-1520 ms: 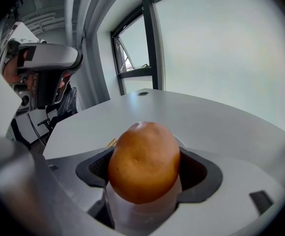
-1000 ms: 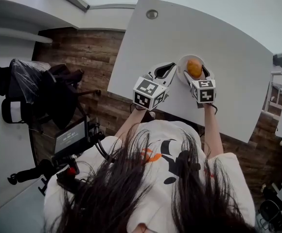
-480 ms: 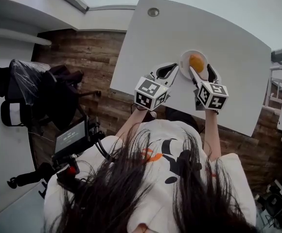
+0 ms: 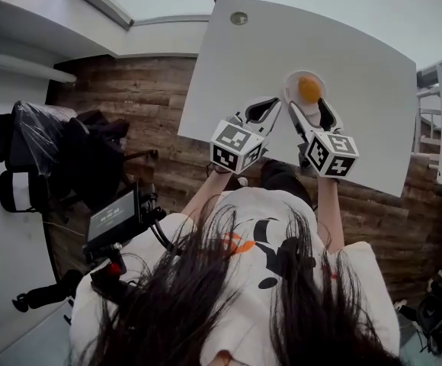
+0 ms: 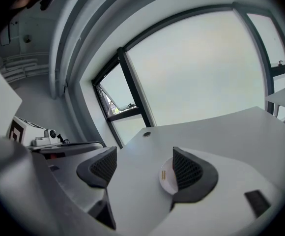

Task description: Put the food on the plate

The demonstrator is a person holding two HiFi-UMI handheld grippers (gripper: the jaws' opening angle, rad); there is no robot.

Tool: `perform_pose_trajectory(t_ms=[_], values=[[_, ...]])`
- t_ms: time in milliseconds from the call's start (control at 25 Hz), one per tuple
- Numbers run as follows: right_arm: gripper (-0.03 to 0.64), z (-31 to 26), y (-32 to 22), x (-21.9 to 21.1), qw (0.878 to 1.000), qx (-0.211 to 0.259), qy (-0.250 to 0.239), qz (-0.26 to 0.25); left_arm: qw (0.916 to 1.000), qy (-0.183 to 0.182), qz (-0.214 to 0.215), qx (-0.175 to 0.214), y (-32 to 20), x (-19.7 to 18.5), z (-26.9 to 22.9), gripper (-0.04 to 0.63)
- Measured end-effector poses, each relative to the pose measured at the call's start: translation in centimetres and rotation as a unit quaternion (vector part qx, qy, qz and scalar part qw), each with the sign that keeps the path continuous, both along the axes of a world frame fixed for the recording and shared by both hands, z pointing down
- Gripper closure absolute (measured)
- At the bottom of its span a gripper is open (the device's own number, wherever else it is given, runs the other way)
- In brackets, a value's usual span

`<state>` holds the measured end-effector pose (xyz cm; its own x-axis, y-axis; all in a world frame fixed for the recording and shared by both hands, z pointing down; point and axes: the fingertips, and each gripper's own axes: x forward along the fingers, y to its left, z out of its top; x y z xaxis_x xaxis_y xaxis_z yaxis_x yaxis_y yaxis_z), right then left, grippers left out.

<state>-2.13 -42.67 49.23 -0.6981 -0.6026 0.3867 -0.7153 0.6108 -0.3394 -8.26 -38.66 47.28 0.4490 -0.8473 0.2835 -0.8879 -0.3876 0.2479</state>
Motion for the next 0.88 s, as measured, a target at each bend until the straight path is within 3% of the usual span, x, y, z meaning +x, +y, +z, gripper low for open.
perform_pose_trajectory(t_ms=[80, 200, 280, 560, 880], values=[[0.325, 0.1, 0.4, 0.3, 1.0, -0.005, -0.004, 0.014, 1.0, 0.0, 0.004, 0.001, 0.1, 0.2, 0.0, 0.59], [0.325, 0.4, 1.3, 0.5, 1.0, -0.011, -0.011, 0.023, 1.0, -0.001, 0.008, 0.002, 0.6, 0.2, 0.3, 0.589], [0.367, 0.5, 2.5, 0.4, 0.999, -0.009, -0.016, 0.032, 0.9999, -0.001, 0.014, 0.002, 1.5, -0.1, 0.6, 0.589], [0.371, -1.5, 11.4, -1.9, 0.998, 0.006, -0.023, 0.056, 0.9981, -0.004, 0.06, 0.007, 10.3, -1.5, -0.5, 0.59], [0.371, -1.3, 16.8, -2.3, 0.997, -0.004, -0.027, 0.071, 0.9961, 0.004, 0.088, 0.001, 14.8, -0.9, -0.1, 0.59]])
